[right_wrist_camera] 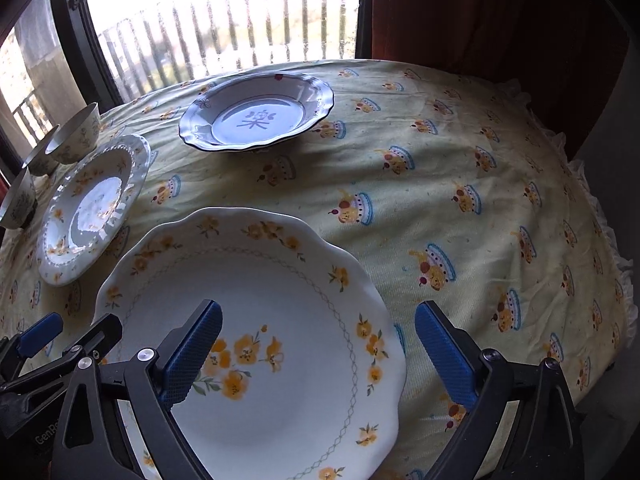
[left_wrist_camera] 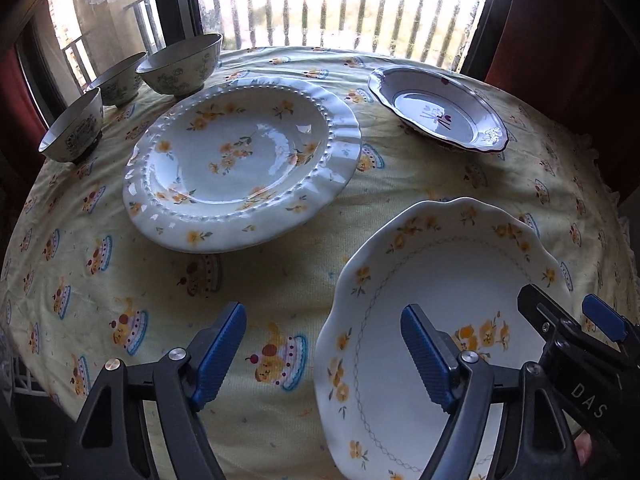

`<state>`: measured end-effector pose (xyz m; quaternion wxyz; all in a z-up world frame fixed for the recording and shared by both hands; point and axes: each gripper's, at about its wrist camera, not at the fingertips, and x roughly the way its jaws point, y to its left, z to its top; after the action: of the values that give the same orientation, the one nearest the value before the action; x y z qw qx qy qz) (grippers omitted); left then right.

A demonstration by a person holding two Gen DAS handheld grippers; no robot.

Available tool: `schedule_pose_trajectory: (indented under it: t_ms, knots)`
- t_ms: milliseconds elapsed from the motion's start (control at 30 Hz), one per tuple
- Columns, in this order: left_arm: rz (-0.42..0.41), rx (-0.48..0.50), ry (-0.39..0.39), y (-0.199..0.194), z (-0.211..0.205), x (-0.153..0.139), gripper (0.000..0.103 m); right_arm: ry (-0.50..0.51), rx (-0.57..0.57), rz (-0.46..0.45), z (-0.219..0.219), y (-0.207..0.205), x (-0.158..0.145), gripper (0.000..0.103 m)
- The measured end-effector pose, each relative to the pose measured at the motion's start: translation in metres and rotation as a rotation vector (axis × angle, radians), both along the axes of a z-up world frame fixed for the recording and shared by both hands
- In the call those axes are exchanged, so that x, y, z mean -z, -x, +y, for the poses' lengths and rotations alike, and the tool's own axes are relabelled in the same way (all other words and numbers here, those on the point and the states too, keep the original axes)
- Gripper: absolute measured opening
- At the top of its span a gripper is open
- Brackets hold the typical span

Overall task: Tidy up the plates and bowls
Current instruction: 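Move both grippers to the large flat floral plate and grasp its rim, then lift the flat floral plate with both grippers and carry it toward the bowls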

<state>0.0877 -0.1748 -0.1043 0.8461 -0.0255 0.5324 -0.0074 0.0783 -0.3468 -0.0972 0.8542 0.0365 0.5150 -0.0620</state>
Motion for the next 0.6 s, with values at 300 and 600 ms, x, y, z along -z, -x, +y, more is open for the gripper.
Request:
schedule_pose_trajectory:
  t_ms: [300, 600]
  knots:
    - [0.076, -0.009, 0.017, -0.004, -0.016, 0.018, 0.066, -0.045, -0.056, 0.081, -0.009, -0.014, 0.024, 0.085]
    - [0.092, -0.038, 0.026, -0.006, -0.022, 0.019, 0.068, 0.028, -0.094, 0.099, -0.007, -0.014, 0.027, 0.07]
